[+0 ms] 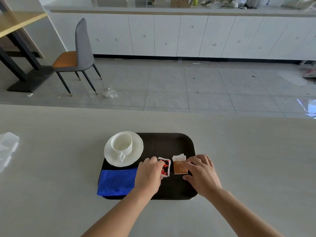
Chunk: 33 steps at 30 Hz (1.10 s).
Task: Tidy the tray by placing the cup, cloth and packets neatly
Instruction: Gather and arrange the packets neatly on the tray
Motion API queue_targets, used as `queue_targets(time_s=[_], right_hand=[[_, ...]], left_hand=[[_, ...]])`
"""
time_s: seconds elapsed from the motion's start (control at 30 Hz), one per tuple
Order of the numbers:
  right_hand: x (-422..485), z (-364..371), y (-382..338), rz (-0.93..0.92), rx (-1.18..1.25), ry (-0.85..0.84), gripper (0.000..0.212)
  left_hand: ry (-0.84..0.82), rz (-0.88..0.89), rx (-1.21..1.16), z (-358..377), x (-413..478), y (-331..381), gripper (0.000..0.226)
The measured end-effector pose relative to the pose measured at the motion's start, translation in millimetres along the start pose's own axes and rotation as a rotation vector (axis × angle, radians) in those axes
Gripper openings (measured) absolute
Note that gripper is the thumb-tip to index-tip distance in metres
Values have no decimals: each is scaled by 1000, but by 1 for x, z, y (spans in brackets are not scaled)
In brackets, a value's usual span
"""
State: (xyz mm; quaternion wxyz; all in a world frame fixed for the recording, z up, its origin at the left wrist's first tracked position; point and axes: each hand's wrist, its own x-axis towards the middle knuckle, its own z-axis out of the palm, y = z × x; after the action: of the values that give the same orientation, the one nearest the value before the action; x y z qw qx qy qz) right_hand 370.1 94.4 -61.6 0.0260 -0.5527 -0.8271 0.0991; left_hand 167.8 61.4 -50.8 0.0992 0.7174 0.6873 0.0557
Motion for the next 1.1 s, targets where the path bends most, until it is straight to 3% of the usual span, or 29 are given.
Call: queue_targets(time_s=[0.3, 0.67, 1.1], right_hand=[[5, 1, -5, 28, 26, 46, 38], [17, 10, -20, 111, 100, 179, 20], [43, 8, -7, 98, 73, 223, 21]], left_hand=[[-14, 128, 47, 1, 0, -7, 31], [83, 56, -22, 8, 15, 2, 30], [104, 67, -23, 15, 54, -1, 31]])
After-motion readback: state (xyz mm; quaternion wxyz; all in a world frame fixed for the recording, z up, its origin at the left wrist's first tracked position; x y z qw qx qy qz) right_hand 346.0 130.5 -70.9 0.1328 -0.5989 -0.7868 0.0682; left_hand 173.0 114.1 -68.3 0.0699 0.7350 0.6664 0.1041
